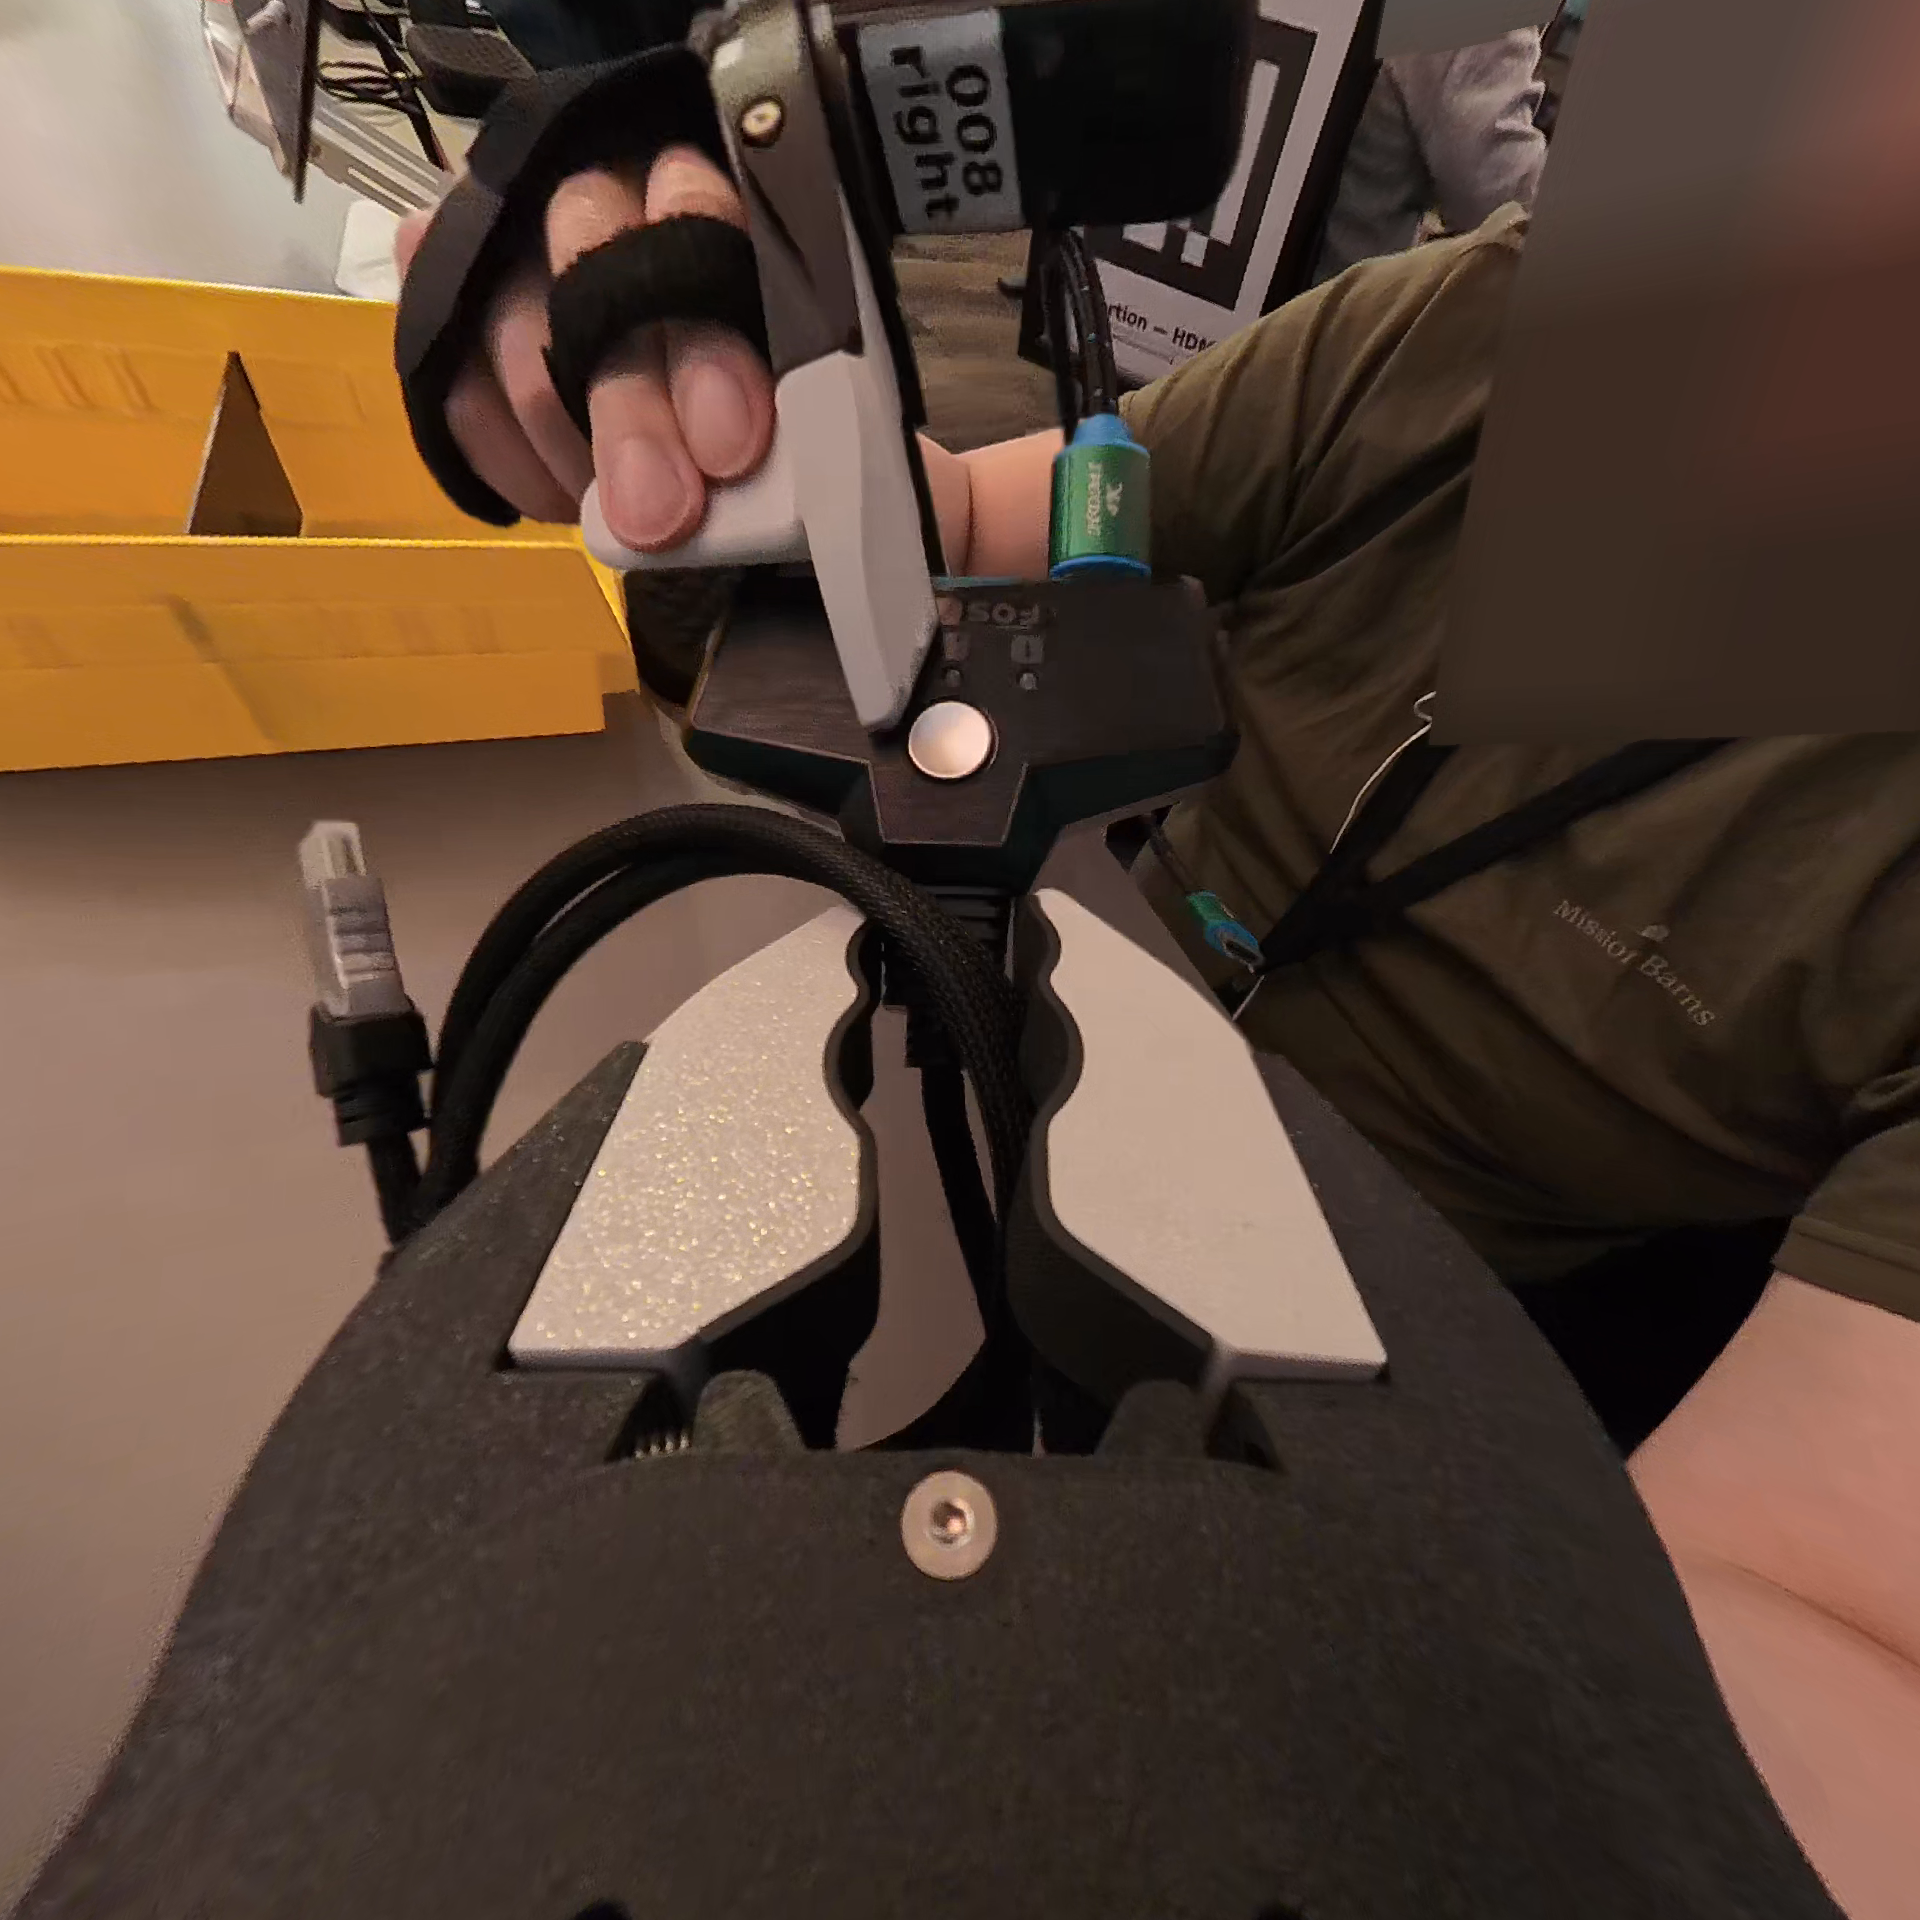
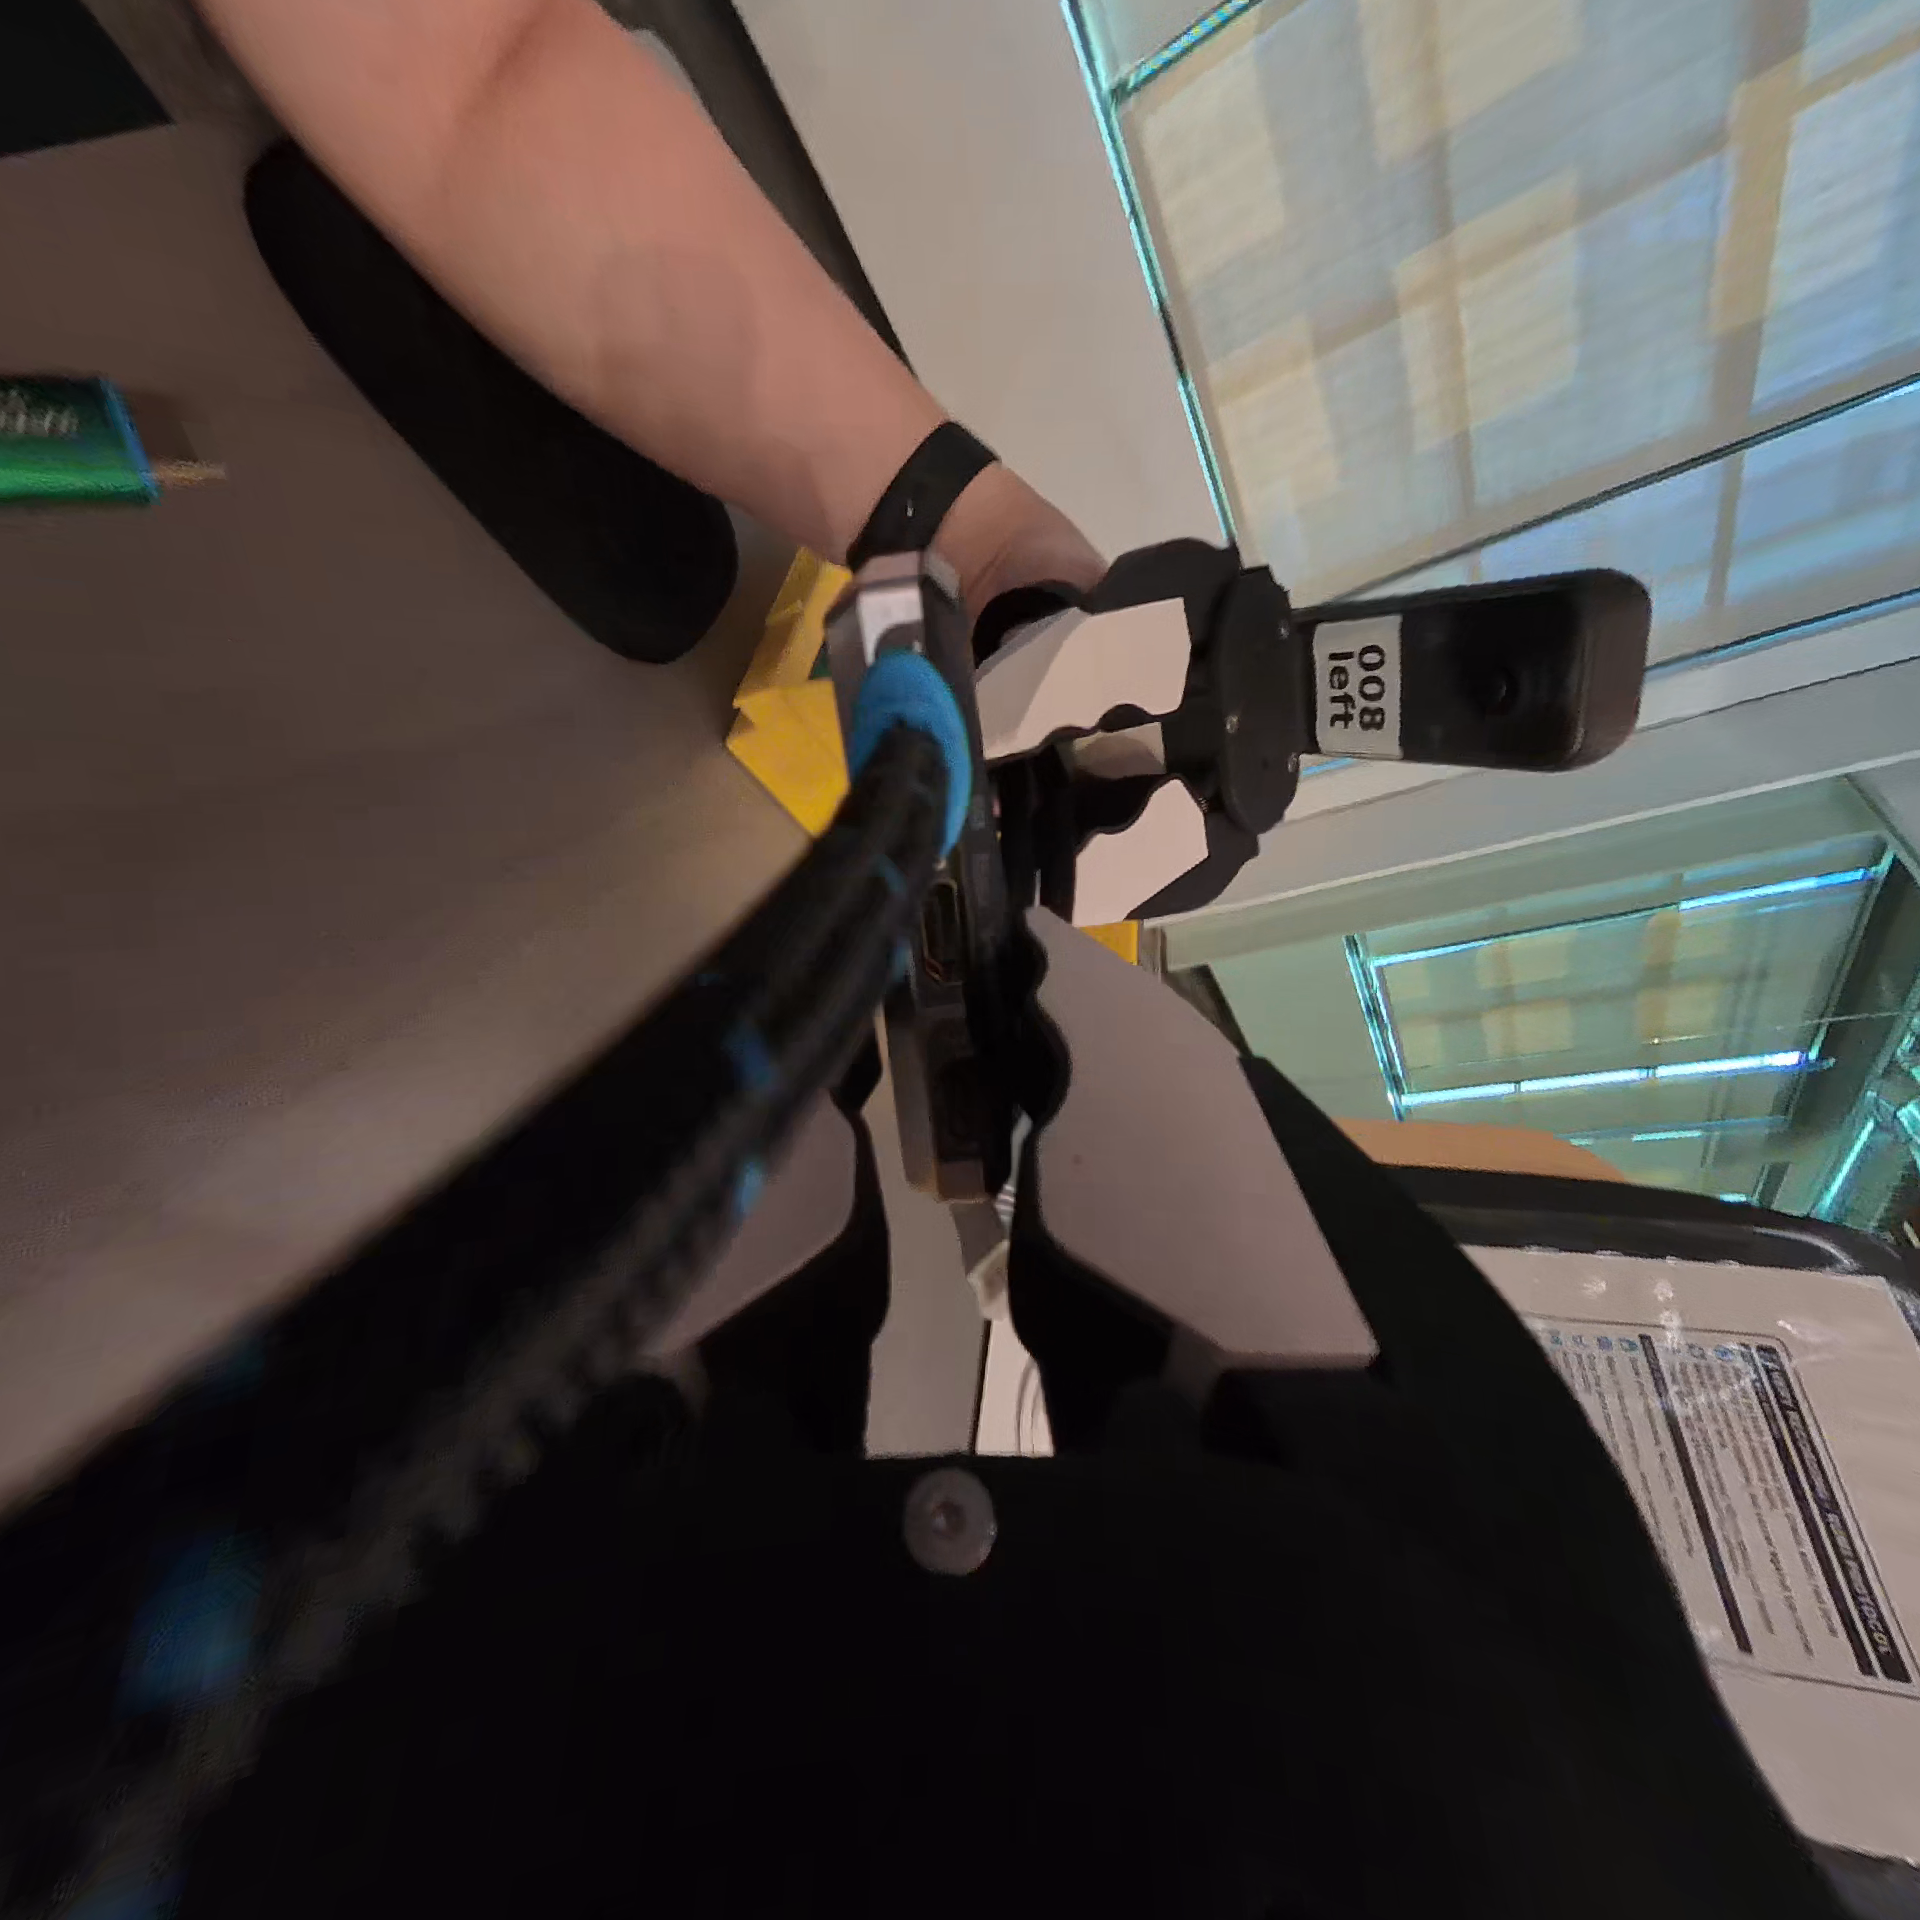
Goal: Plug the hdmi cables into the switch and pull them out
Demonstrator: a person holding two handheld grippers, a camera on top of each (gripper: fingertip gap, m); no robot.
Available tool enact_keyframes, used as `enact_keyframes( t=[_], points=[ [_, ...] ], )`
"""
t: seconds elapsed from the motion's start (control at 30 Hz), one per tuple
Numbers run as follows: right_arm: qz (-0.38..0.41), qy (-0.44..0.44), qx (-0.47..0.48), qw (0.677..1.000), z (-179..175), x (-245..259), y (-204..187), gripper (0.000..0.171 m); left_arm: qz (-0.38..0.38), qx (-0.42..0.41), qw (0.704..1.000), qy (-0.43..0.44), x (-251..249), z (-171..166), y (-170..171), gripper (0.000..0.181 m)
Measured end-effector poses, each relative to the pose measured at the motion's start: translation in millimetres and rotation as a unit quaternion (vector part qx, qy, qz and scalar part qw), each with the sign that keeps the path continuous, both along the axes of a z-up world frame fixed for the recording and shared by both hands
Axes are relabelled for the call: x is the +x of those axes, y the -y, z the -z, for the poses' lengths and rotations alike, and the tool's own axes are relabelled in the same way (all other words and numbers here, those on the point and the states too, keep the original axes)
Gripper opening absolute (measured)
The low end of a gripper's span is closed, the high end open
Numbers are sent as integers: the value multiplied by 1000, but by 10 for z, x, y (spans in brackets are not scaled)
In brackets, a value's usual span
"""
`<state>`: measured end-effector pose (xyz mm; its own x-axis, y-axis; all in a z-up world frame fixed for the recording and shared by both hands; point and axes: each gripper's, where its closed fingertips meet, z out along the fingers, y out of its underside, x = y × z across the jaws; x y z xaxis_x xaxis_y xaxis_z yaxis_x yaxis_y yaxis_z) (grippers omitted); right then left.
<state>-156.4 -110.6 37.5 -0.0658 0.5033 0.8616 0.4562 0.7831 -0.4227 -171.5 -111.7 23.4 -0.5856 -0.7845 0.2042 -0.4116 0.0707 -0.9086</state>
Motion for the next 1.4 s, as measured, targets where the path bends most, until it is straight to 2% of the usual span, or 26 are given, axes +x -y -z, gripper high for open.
enact_keyframes(
  t=[0.03,0.23,0.4,0.53,0.6,0.77,0.93,1.07,1.17,1.27,1.4],
  points=[
    [9,3,0,1000,-4,8,-20,28,-5,-10,1000,1,0,-17,-24,24],
    [92,-19,-32,995,-196,394,-296,18,-114,-6,990,88,-179,-375,-427,69],
    [230,-70,-96,966,-455,1200,-650,21,-197,-7,966,168,-536,-755,-703,75],
    [346,-135,-164,914,-660,2016,-774,22,-202,2,961,189,-706,-865,-690,71],
    [388,-185,-166,888,-799,2401,-766,22,-200,10,962,186,-728,-859,-670,71],
    [385,-313,-149,856,-1205,2950,-522,22,-184,9,968,173,-692,-814,-616,68],
    [334,-423,-90,838,-1646,3152,-211,22,-176,7,973,149,-600,-715,-601,67],
    [347,-472,-39,809,-1837,3332,-80,22,-171,11,976,135,-540,-650,-579,67],
    [398,-463,-48,791,-1753,3504,-131,22,-166,10,978,129,-508,-627,-559,67],
    [450,-434,-152,766,-1414,3649,-323,22,-163,8,979,123,-480,-594,-555,66],
    [553,-373,-343,662,-565,3924,-655,22,-157,2,981,111,-437,-540,-547,66]
  ],
)
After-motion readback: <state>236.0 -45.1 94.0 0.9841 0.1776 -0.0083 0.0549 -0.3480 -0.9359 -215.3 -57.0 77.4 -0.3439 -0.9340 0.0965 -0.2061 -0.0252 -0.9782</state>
